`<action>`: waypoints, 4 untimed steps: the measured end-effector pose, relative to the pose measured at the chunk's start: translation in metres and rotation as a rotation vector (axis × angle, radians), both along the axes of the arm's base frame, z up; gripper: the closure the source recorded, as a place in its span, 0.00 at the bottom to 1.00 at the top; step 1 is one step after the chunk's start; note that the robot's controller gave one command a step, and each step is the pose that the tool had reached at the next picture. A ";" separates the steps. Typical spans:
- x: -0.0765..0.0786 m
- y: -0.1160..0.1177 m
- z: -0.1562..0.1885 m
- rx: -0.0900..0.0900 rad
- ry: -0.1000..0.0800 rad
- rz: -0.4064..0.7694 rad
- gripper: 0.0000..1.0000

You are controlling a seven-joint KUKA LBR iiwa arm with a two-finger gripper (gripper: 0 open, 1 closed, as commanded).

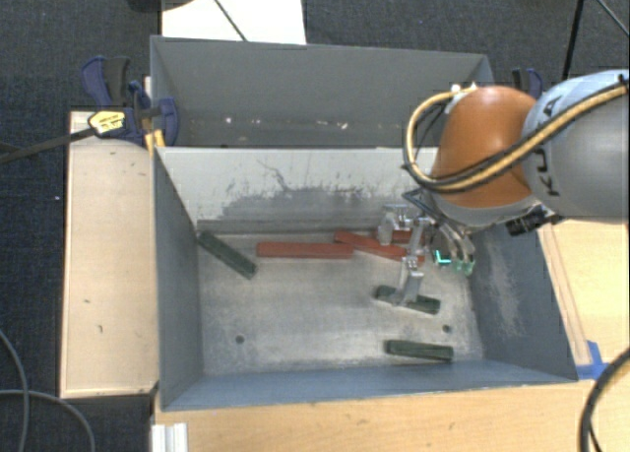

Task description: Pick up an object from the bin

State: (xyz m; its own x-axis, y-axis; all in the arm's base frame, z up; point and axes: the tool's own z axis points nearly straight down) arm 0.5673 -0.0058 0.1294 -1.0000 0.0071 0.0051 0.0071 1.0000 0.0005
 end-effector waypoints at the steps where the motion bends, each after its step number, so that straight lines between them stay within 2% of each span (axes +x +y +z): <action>1: 0.002 0.000 0.004 0.000 -0.007 0.000 0.00; 2: -0.016 -0.011 -0.030 0.001 -0.014 -0.089 0.00; 3: -0.028 -0.016 -0.037 -0.001 -0.004 -0.117 0.00; 4: -0.027 -0.031 -0.028 -0.001 -0.009 -0.284 0.00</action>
Offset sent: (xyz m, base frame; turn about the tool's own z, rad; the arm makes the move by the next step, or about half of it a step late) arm -0.0332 -0.0214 -0.0594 0.1626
